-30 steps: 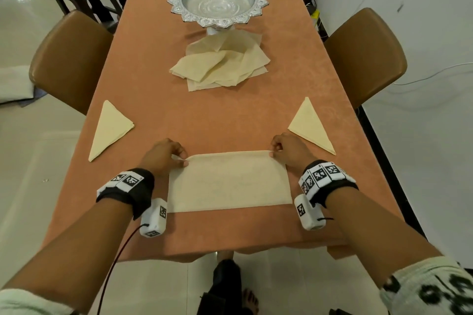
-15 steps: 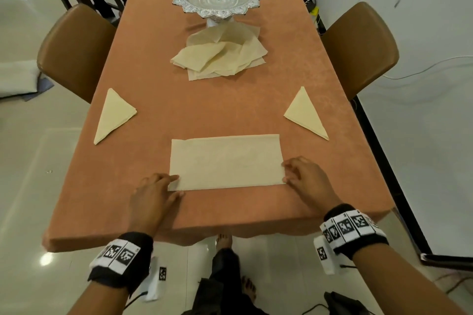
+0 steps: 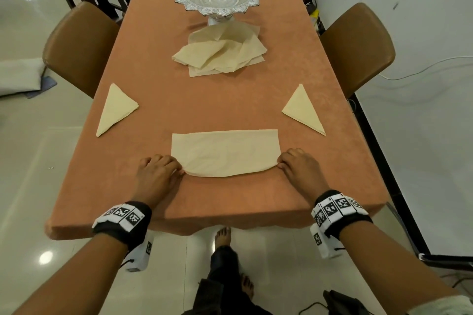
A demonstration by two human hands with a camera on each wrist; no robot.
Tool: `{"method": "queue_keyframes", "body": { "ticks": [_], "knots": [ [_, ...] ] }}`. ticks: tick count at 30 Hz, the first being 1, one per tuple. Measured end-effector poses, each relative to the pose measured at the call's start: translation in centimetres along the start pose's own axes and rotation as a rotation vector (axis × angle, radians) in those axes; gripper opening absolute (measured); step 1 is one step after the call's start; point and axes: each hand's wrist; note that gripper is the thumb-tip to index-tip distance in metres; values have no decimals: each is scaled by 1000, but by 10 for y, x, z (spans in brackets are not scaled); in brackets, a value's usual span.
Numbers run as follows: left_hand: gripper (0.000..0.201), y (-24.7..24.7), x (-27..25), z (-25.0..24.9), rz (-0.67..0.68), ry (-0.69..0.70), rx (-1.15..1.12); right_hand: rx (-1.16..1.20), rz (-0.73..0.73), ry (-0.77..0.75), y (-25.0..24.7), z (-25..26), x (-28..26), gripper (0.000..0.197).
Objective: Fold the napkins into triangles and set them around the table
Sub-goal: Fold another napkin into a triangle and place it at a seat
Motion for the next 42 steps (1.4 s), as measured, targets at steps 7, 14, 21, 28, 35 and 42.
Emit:
{"method": "queue_keyframes", "body": {
  "ticks": [7, 14, 21, 28, 35, 42],
  "knots": [
    [36, -23, -46, -33, -48, 35, -47, 32, 188, 37, -25, -11, -40, 13],
    [38, -20, -65, -52, 64, -119, -112, -62, 146, 83, -24, 5, -65, 27],
    [68, -5, -22, -102, 183, -207, -217, 5, 102, 112, 3, 58, -33, 36],
    [74, 31, -9, -90, 354, -310, -156, -101, 346, 136, 29, 38, -14, 65],
    [67, 24, -17, -56, 309, -544, -100, -95, 328, 139, 30, 28, -22, 81],
    [66, 14, 1, -98, 199, -311, -172, -20, 182, 89, 31, 57, -5, 68]
  ]
}}
Point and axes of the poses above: each hand's wrist, its own x-axis towards the middle knuckle, its own y-axis out of the palm, z = x × y, and after that the axes turned 9 degrees about -z, right-handed
